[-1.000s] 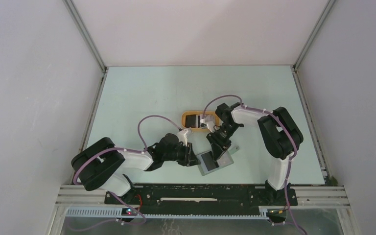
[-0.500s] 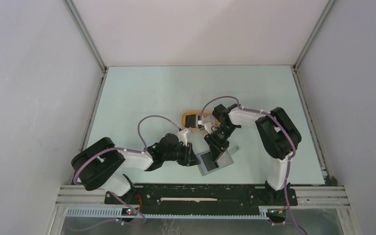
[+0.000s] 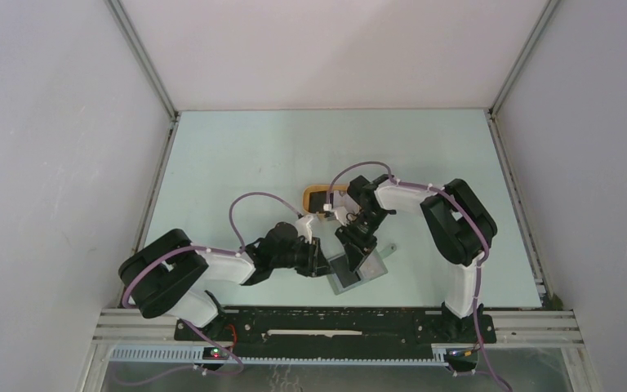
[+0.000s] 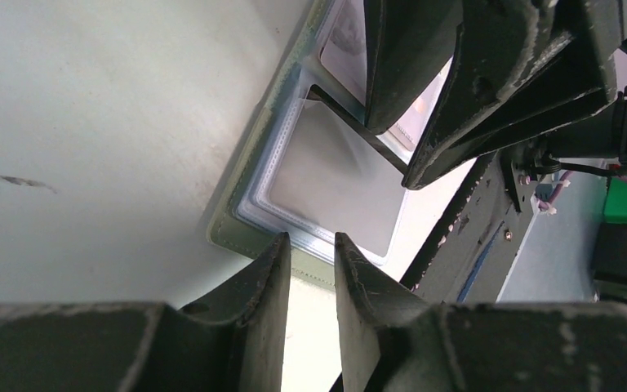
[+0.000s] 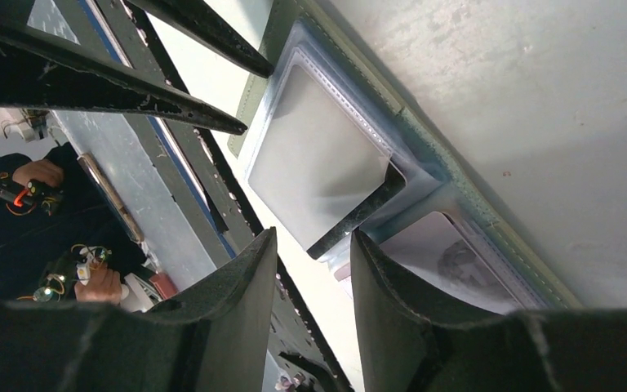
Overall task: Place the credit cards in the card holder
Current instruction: Insert the credit card into the card holder.
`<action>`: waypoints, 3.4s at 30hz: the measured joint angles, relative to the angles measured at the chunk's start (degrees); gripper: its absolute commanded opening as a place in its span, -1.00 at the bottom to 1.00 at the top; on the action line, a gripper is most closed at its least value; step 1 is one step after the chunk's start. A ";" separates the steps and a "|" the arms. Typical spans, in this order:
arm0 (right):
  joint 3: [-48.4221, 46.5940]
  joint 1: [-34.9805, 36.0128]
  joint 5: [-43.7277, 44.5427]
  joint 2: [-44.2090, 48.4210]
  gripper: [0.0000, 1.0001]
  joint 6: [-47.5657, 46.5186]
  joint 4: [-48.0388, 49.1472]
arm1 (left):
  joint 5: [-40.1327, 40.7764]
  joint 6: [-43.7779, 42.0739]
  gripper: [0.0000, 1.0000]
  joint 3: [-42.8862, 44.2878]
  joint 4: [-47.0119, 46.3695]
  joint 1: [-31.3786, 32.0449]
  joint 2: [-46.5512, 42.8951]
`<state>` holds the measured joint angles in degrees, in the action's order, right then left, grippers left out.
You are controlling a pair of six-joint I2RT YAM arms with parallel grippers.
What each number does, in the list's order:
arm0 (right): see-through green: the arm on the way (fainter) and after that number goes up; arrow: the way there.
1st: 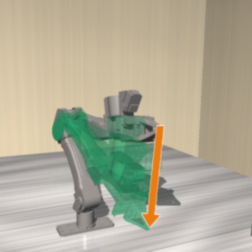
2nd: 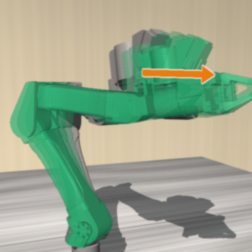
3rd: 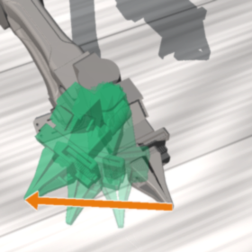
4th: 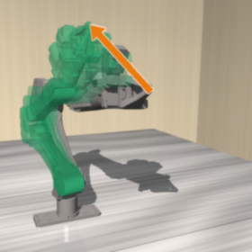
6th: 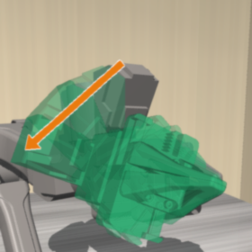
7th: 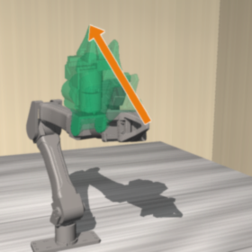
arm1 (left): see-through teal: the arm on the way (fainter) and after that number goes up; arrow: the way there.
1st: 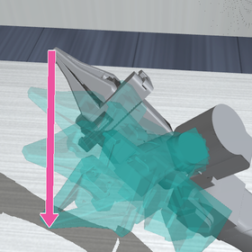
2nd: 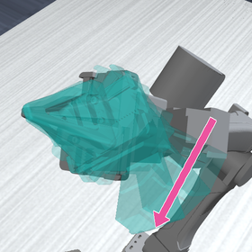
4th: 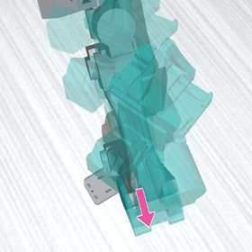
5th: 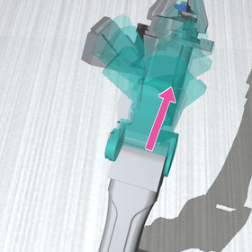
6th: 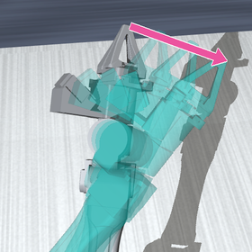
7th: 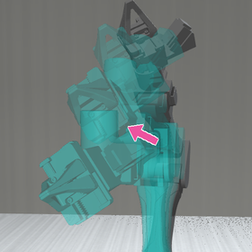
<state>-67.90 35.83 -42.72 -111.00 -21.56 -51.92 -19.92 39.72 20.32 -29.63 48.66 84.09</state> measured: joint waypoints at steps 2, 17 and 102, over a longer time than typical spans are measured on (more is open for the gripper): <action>0.00 -0.70 -0.46 0.00 -0.09 -0.57 -0.22 | 0.09 0.09 -0.36 0.00 0.07 -0.11 -0.28; -0.04 -2.78 -4.33 5.40 -0.25 -8.13 -2.05 | 8.90 -2.78 -0.25 0.00 14.01 -0.59 -23.15; 17.18 13.81 19.52 19.39 -0.91 -33.18 20.76 | -4.81 21.97 -0.24 -8.07 -25.57 -3.41 6.14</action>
<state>-50.72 49.65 -23.20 -91.61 -54.74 -31.16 -24.73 61.69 12.25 -55.20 45.25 90.24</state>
